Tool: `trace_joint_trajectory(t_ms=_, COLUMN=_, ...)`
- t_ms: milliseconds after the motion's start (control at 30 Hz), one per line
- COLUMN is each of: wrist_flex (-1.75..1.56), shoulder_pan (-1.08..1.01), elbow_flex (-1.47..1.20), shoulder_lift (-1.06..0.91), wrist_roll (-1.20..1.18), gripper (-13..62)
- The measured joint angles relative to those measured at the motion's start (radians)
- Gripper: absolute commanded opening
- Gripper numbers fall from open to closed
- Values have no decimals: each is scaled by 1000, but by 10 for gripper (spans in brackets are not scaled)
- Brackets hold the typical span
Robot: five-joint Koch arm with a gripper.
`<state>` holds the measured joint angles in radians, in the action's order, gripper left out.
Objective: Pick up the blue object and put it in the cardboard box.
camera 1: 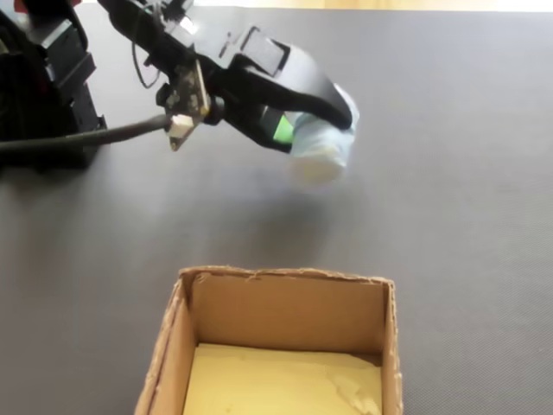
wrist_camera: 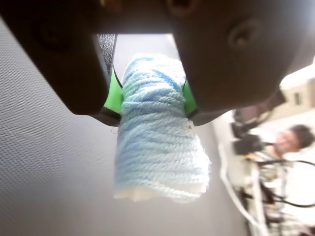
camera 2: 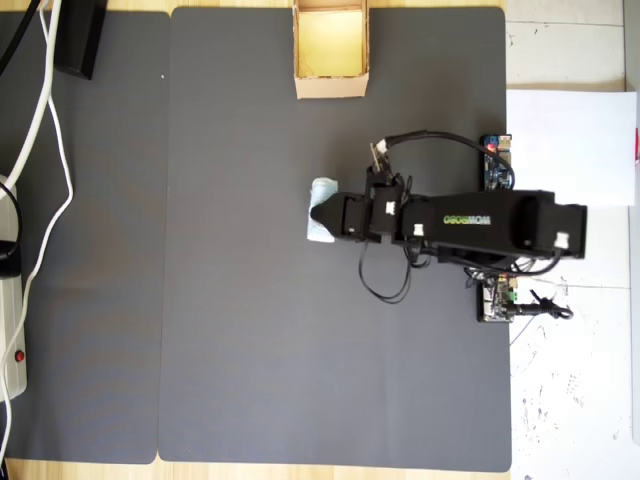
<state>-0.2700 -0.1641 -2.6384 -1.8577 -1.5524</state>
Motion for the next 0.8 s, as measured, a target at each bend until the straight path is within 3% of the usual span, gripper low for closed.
trace_joint_trajectory(t_ms=233, wrist_flex=-15, shoulder_pan=-123, elbow_flex=-78, shoulder_lift=-238, wrist_roll=32, gripper=-35)
trace_joint_trajectory(t_ms=433, wrist_flex=-14, shoulder_pan=-322, elbow_flex=5, shoulder_lift=-242, wrist_roll=86, gripper=-35)
trace_joint_trajectory(t_ms=500, wrist_flex=-15, shoulder_pan=-364, elbow_flex=51, shoulder_lift=-167, wrist_roll=95, gripper=-35)
trace_joint_trajectory(t_ms=600, wrist_flex=-14, shoulder_pan=-446, elbow_flex=322, shoulder_lift=-12, wrist_roll=98, gripper=-35)
trace_joint_trajectory(t_ms=800, wrist_flex=-15, shoulder_pan=-578, elbow_flex=454, shoulder_lift=195, wrist_roll=97, gripper=-35)
